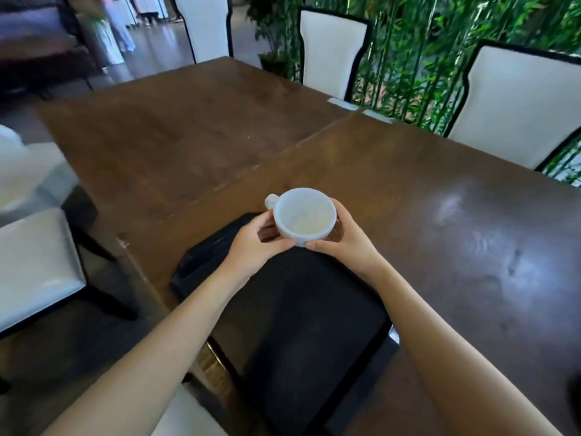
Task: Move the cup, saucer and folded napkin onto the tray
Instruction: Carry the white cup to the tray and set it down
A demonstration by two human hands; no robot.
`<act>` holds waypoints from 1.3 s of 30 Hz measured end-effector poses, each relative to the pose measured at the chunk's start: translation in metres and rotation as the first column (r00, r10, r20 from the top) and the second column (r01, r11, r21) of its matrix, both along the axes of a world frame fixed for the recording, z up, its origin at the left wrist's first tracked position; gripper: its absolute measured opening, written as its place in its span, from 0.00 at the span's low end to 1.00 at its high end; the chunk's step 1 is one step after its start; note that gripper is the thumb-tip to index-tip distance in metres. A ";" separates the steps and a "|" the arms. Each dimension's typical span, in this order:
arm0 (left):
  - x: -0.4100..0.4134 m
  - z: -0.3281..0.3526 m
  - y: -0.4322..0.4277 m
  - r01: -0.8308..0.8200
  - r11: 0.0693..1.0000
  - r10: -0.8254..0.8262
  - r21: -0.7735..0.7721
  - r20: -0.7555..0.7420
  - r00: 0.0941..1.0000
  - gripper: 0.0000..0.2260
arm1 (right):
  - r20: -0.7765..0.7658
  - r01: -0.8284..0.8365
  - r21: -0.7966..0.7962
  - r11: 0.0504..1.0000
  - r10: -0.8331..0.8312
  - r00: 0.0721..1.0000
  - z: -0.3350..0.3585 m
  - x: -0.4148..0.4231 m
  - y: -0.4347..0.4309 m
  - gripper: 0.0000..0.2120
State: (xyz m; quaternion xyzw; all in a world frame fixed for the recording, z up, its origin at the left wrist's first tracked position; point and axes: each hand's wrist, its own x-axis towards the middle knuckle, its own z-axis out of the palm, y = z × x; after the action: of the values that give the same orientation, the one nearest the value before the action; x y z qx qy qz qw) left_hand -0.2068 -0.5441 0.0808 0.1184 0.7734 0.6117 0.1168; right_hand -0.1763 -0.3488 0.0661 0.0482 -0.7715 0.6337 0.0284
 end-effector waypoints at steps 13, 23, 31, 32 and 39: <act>0.011 -0.095 -0.001 -0.298 0.954 0.289 0.020 0.197 0.937 0.28 | 0.411 -0.204 -0.111 0.973 0.232 0.882 -0.094 -0.034 -0.001 0.49; 0.003 -0.115 0.007 -0.284 0.959 0.282 -0.020 0.212 0.936 0.27 | 0.443 -0.149 -0.122 0.981 0.188 0.876 -0.108 -0.041 0.001 0.38; -0.007 -0.117 -0.001 -0.255 0.964 0.264 -0.068 0.213 0.941 0.26 | 0.486 -0.172 -0.077 0.982 0.187 0.853 -0.098 -0.040 0.004 0.41; -0.007 -0.117 -0.001 -0.253 0.965 0.263 -0.074 0.215 0.940 0.26 | 0.496 -0.170 -0.055 0.984 0.175 0.850 -0.096 -0.040 0.003 0.42; -0.013 -0.114 -0.006 -0.233 0.962 0.261 -0.141 0.240 0.935 0.25 | 0.514 -0.134 0.062 0.989 0.083 0.854 -0.088 -0.043 -0.012 0.40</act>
State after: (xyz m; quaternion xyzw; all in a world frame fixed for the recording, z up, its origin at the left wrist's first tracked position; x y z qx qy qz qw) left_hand -0.2203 -0.5501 -0.0328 -0.0665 0.7933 0.5878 0.1441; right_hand -0.2195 -0.3609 -0.0222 -0.0766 -0.7769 0.5868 -0.2149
